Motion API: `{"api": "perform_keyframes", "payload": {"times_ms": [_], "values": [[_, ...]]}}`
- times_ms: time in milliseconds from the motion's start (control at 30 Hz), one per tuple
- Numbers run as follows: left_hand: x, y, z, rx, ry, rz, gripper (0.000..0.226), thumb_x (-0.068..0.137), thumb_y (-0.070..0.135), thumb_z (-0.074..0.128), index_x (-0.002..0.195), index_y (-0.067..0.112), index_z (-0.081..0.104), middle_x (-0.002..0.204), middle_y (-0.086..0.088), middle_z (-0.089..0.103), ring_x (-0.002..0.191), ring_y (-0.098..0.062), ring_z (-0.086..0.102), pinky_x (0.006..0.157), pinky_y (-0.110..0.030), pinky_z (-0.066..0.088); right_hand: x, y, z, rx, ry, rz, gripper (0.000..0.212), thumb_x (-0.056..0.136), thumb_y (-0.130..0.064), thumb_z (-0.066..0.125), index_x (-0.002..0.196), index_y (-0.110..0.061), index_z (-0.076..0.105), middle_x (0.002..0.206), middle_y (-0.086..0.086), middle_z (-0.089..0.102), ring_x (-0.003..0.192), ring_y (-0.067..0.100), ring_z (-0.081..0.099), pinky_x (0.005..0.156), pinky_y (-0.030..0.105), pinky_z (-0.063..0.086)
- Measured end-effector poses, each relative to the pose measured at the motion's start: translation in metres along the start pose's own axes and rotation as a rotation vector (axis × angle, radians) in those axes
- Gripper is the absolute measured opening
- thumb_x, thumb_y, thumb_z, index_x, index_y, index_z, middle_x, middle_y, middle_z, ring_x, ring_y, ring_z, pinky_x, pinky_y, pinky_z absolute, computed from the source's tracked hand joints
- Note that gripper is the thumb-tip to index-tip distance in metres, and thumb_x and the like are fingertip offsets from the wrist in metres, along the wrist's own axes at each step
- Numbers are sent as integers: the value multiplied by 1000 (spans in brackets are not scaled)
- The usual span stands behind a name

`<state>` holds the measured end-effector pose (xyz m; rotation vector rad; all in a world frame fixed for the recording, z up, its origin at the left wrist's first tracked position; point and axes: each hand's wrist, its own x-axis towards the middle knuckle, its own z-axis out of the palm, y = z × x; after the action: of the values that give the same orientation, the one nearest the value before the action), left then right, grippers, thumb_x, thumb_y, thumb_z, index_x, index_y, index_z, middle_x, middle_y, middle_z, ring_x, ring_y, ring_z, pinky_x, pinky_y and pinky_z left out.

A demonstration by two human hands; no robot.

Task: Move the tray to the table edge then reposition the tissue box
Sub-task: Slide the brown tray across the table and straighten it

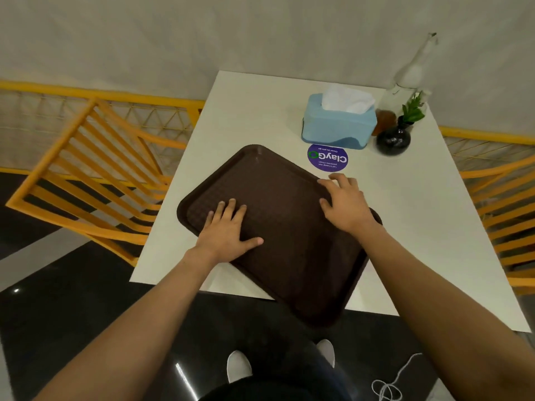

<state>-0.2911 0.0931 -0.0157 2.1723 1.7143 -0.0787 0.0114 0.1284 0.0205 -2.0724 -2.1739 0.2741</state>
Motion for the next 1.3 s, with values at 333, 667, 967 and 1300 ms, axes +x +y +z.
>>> {"api": "perform_keyframes", "payload": {"times_ms": [333,667,967,1300], "values": [[-45,-5,12,-243,472,-224,80,97,28,60,161,14,16,168,-16,6,155,-36,1,123,-47,9,2,-3,11,-20,-101,83,48,104,-36,46,149,-19,39,143,12,50,125,33,50,99,48,47],[-28,-31,21,-198,365,-319,64,105,24,40,161,12,11,168,-17,-1,155,-33,-2,122,-40,2,26,-9,16,14,-132,84,30,106,-28,39,131,-14,48,120,15,65,101,35,63,82,45,52],[-22,-34,-15,-449,496,-570,63,98,26,58,154,10,34,153,-14,39,141,-35,33,114,-47,33,24,-14,25,159,-58,82,50,103,-38,51,148,-20,39,143,10,55,121,35,59,96,51,50],[-8,-50,-16,-512,500,-495,53,103,12,50,154,9,37,141,-16,50,122,-30,56,104,-35,45,16,-34,47,270,-18,136,48,107,-35,39,152,-20,38,147,8,54,125,36,58,106,59,43]]}}
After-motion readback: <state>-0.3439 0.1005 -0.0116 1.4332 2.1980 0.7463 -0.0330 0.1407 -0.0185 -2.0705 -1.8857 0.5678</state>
